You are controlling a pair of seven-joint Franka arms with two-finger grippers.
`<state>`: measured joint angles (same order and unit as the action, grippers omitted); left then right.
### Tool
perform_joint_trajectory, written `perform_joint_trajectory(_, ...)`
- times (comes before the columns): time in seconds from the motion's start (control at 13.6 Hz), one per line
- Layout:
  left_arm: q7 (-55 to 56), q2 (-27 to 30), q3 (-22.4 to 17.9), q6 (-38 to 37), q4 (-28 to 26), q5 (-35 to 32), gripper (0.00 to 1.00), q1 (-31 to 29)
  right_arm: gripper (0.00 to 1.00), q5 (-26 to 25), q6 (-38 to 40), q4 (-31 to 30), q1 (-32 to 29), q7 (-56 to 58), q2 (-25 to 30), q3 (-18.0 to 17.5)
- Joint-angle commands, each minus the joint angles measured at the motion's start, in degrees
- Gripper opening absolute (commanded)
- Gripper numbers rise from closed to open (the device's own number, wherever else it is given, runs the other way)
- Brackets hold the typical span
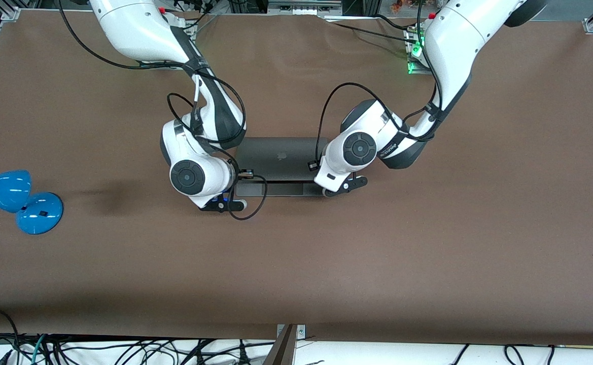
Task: Close laptop with both arms from behind
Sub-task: 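Push the screen forward with both grippers, folding it toward the keyboard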
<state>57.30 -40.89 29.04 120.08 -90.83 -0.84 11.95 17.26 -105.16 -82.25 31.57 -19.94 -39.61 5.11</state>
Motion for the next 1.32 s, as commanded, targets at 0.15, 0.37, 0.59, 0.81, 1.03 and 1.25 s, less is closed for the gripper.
perform_joint_trajectory(0.15, 1.2, -1.9, -0.8, 0.9, 2.1, -1.8, 0.0, 1.1, 0.0, -0.5, -1.0, 1.6, -0.5, 3.1, -1.6, 0.7)
perform_joint_trajectory(0.37, 1.2, -2.0, -1.0, 0.9, 2.1, -1.8, 0.0, 1.1, 0.0, -0.5, -1.7, 1.7, -0.5, 3.1, -2.0, 0.7)
perform_joint_trajectory(0.59, 1.2, -2.8, -1.4, 1.7, 2.1, -3.4, 0.0, 1.4, 0.0, -0.5, -1.9, 1.9, -0.5, 3.1, -2.4, 0.7)
perform_joint_trajectory(0.81, 1.2, -3.2, -1.5, 2.3, 2.2, -3.4, 0.0, 1.5, 0.0, -0.5, -2.9, 1.9, -0.5, 3.1, -2.9, 0.7)
perform_joint_trajectory(1.03, 1.2, -3.3, -1.8, 2.3, 2.1, -3.5, 0.0, 1.5, 0.0, -0.5, -4.3, 1.9, -0.5, 3.4, -3.5, 0.7)
perform_joint_trajectory(1.25, 1.2, -3.6, -1.8, 2.7, 2.1, -3.5, 0.0, 1.5, 0.0, -0.5, -5.3, 1.9, -0.5, 4.2, -4.2, 0.7)
